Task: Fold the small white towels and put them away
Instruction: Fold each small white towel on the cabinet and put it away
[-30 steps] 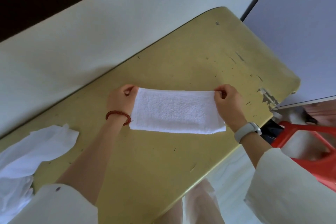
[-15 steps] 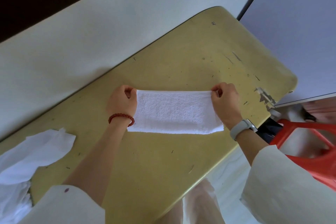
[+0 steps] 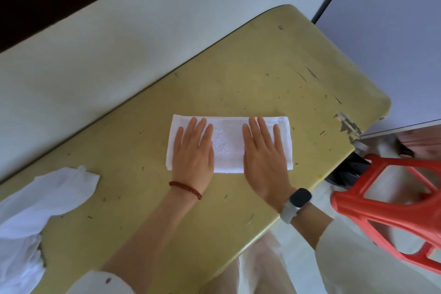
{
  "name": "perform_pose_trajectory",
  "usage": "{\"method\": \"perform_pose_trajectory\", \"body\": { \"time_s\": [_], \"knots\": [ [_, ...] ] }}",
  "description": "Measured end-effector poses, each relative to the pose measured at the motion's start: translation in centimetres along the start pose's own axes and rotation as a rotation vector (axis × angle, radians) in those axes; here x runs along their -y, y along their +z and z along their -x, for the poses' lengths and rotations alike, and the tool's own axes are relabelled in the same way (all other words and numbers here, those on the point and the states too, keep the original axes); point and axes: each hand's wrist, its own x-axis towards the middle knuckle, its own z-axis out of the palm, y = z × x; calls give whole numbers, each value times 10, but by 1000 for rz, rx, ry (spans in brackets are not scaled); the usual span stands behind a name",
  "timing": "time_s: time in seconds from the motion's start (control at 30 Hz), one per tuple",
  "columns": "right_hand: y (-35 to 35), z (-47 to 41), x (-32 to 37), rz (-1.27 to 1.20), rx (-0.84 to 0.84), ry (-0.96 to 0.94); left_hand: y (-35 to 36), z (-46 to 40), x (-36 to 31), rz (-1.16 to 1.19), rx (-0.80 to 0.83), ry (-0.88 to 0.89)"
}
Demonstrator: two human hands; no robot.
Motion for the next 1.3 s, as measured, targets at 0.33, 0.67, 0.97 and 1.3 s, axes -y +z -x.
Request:
{"method": "perform_pose_trajectory", "body": {
  "time_s": [0.33,0.67,0.97,1.3],
  "knots": [
    [25,7,-35,-8,95,117,21,4,4,-157,209,-79],
    [-8,9,-50,-421,-116,317,1,11,16,-6,23,-191],
    [-15,-32,-50,-545,21,834,-6,-9,24,240,-25,-575],
    [-13,-33,-53,-506,7,755,0,-8,24,175,-30,-465]
  ]
}}
